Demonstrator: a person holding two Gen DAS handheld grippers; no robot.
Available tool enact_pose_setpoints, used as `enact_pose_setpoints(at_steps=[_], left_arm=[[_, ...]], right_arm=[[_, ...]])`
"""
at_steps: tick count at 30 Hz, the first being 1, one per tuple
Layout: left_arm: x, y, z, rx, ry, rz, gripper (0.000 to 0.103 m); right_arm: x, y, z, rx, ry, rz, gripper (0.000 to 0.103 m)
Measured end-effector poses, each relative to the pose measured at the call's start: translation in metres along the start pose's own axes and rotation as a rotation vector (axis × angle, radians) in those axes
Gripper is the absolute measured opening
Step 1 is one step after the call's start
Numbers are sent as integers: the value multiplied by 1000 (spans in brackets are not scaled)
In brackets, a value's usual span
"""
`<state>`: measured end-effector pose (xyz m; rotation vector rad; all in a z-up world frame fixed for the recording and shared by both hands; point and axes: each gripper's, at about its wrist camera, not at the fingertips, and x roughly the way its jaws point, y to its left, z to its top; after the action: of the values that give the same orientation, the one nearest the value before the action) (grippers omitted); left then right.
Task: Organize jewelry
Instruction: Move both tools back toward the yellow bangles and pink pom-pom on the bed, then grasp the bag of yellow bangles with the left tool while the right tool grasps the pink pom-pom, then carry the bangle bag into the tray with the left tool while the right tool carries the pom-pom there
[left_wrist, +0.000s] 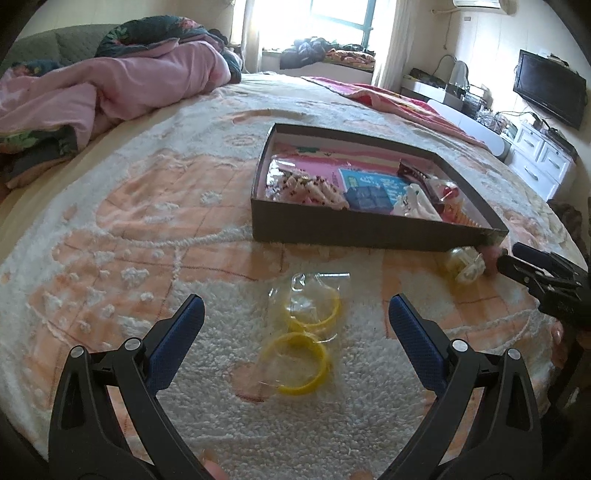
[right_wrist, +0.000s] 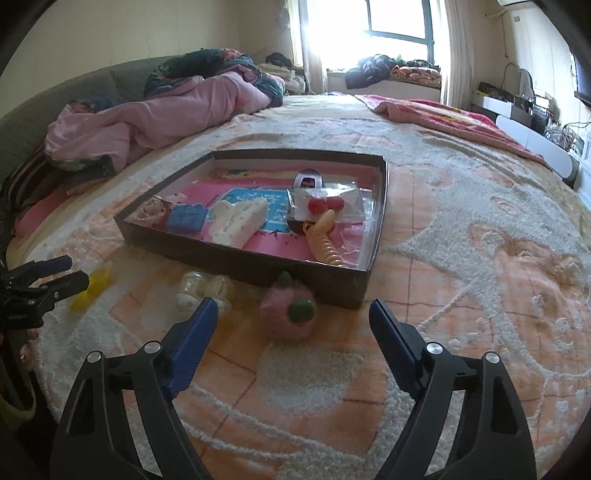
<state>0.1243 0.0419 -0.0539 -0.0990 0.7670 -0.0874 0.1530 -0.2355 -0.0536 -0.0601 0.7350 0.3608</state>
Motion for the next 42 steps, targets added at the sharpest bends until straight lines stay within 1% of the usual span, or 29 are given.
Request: enact_pose_setpoints(at_steps=[2,4,5,7,8,9,10,11,13,14,16,17,18,20,26,35,42], left_arm=[[4,-1,-1,-2,8,-8,89],[7,-2,-2,-6,20,-21,81],[9,-3,-3,-5,24,-27,79],[11,-6,-4,3,30,-34,66],[12,-7,-5,9,35,-39,63],[12,-9,-5,11,39,-43,55],[14,-10,-6,12,45,-45,51],[15,-10,-6,14,48,-45,49],[15,-10,-7,17,51,-51,40],[14,-11,-6,18,52,-58,37],[15,-12,-5,24,52,-59,36],[15,-13,-5,27,51,-60,36],[15,-13,-5,26,52,-64,35],[13,-15,-4,28,51,-68,34],[4,-25,0,45,29,-94,34],[-4,-40,10,74,4,-119,34],[-5,-50,20,88,-12,-126,34]], right_arm=[[4,-1,0,2,7,3,75],[10,-1,1,4,22,5,72],[11,-2,1,6,24,8,70],[15,-2,2,14,32,10,68],[17,-3,2,17,37,9,67],[17,-3,2,19,37,7,67],[18,-3,2,18,37,7,67],[18,-2,2,16,39,7,66],[20,-2,2,14,53,14,56],[22,-1,2,12,63,17,49],[25,-1,2,7,70,19,44],[25,0,2,2,74,27,36],[25,1,1,-2,74,26,32],[23,2,0,-5,72,26,30],[13,1,-4,7,60,37,29],[-15,-1,-12,22,30,56,29],[-30,-2,-6,26,-10,65,29]])
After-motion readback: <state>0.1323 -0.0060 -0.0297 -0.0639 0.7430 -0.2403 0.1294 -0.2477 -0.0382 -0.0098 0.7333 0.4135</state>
